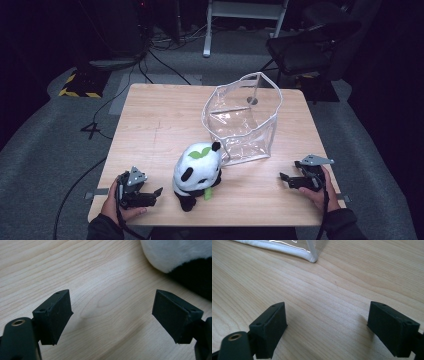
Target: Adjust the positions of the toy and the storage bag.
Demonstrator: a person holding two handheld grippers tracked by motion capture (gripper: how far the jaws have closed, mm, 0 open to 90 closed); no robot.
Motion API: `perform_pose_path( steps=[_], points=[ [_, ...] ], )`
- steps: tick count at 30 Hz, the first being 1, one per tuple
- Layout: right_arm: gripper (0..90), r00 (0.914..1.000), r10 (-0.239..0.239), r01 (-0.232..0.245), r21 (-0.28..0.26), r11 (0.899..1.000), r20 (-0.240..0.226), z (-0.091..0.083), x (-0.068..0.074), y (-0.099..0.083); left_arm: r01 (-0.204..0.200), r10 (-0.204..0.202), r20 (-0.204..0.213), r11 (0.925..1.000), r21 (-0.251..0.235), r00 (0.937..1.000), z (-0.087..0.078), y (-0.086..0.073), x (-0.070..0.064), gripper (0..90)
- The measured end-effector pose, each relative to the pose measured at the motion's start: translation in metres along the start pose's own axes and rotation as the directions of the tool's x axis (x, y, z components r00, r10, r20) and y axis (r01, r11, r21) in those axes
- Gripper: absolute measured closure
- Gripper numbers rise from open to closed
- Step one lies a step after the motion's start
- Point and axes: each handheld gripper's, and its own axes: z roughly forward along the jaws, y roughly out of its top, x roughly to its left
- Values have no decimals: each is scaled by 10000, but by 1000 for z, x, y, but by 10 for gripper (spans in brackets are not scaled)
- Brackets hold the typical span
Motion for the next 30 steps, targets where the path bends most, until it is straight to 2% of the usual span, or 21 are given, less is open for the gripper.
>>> perform_pose_path(
  steps=[3, 6, 10, 15, 21, 24, 30],
  points=[
    [154, 10000, 0, 0, 2, 10000, -1, 0, 0, 0, -285, 285, -13, 9996, 60, 9996, -1, 4, -6, 164],
    [154, 10000, 0, 0, 1, 10000, 1, 0, 0, 0, -234, 234, 60, 9997, -6, 9997, -2, 5, -7, 163],
    [154, 10000, -4, 4, 2, 10000, 3, 0, 0, 0, -396, 397, 200, 9992, -78, 9990, -2, 9, -14, 161],
    [154, 10000, 0, 0, 2, 10000, 2, 0, 0, 0, -868, 879, 550, 9960, -220, 9946, -1, 15, -26, 158],
    [154, 10000, -1, 1, 1, 10000, 2, 0, 0, 0, -1236, 1257, 660, 9917, -347, 9899, -1, 24, -41, 160],
    [154, 10000, -1, 1, 3, 10000, 1, 0, 0, 0, -1224, 1249, 637, 9916, -414, 9901, 0, 26, -46, 160],
    [154, 10000, -4, 4, 2, 10000, 5, 0, 0, 0, -1457, 1497, 874, 9880, -507, 9849, -2, 29, -52, 162]
  ],
)
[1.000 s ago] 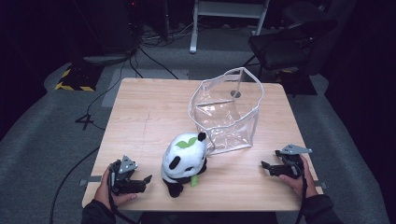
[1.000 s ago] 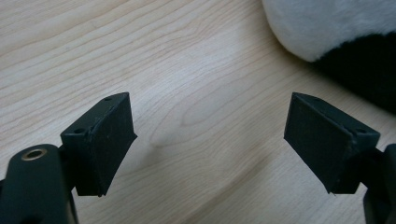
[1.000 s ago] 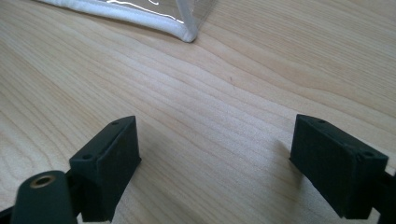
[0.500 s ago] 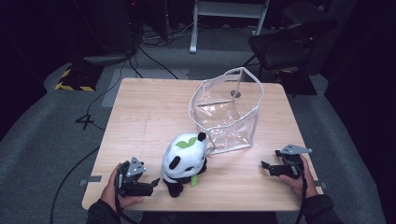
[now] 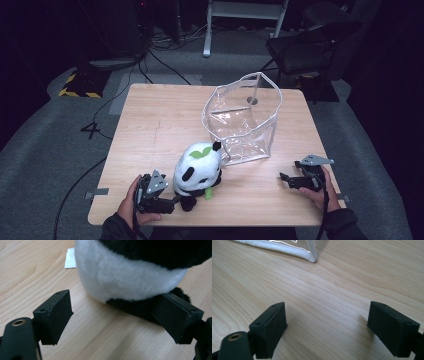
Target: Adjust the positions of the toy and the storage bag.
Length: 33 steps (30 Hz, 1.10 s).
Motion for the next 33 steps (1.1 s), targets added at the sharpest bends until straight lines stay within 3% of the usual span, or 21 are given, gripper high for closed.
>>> perform_pose_path(
  steps=[9, 20, 23, 28, 33],
  points=[
    [154, 10000, 1, -1, 0, 10000, -1, 0, 0, 0, -418, 422, 146, 9988, -237, 9990, 0, 11, -12, 162],
    [154, 10000, 2, -2, 0, 10000, -7, 0, 0, 0, -191, 204, 211, 9980, -603, 9996, 18, 20, -13, 115],
    [154, 10000, -2, 2, -1, 10000, -7, 0, 0, 0, -286, 297, 186, 9979, -574, 9994, 26, 21, -13, 93],
    [153, 10000, 1, -1, -1, 10000, -7, 0, 0, 0, -312, 329, 179, 9956, -881, 9993, 34, 23, -10, 141],
    [154, 10000, 4, -4, 0, 10000, -13, 0, 0, 0, -541, 549, 80, 9952, -816, 9985, 37, 26, -8, 222]
  ],
)
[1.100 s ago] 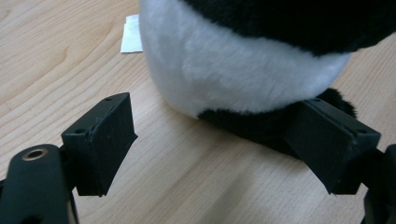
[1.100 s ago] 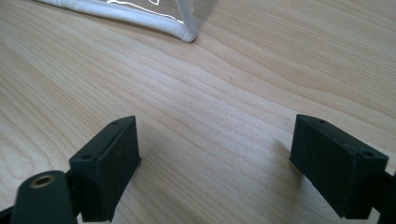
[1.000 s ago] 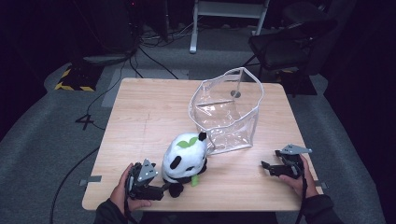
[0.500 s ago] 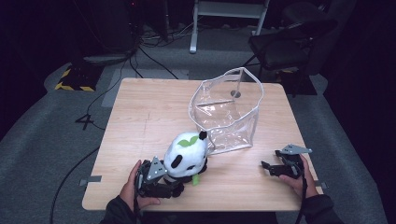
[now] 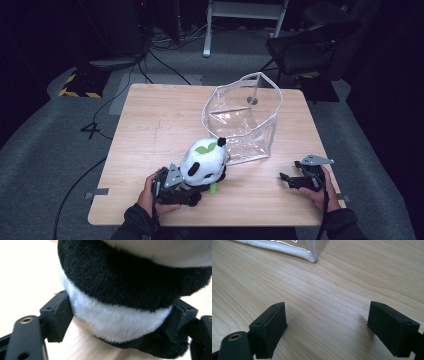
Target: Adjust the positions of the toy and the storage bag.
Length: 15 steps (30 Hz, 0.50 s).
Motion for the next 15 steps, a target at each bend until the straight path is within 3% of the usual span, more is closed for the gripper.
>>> perform_pose_path(
  steps=[6, 15],
  points=[
    [154, 10000, -1, 1, 3, 10000, 4, 0, 0, 0, 56, -57, -330, 10000, -31, 9994, -1, -2, 5, 269],
    [154, 10000, 0, 0, 2, 10000, 2, 0, 0, 0, 645, -650, -849, 9979, -87, 9943, -7, -9, 22, 275]
  ],
)
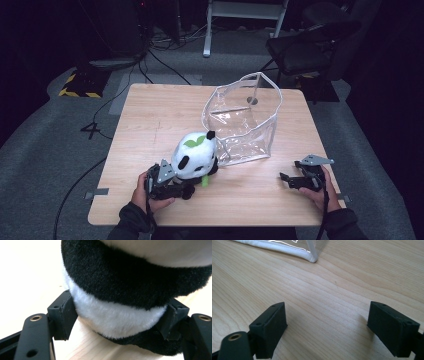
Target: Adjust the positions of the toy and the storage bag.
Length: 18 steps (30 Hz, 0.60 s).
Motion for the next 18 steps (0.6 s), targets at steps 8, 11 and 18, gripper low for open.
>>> perform_pose_path(
  steps=[8, 11, 18],
  points=[
    [154, 10000, -2, 2, 1, 10000, 1, 0, 0, 0, 386, -388, -477, 9992, -57, 9981, -2, -5, 18, 279],
    [154, 10000, -1, 1, 1, 10000, 0, 0, 0, 0, 638, -645, -603, 9979, -123, 9961, -2, -6, 25, 278],
    [154, 10000, -2, 2, 0, 10000, 2, 0, 0, 0, 1007, -1022, -785, 9946, -233, 9917, 2, -6, 39, 278]
  ],
)
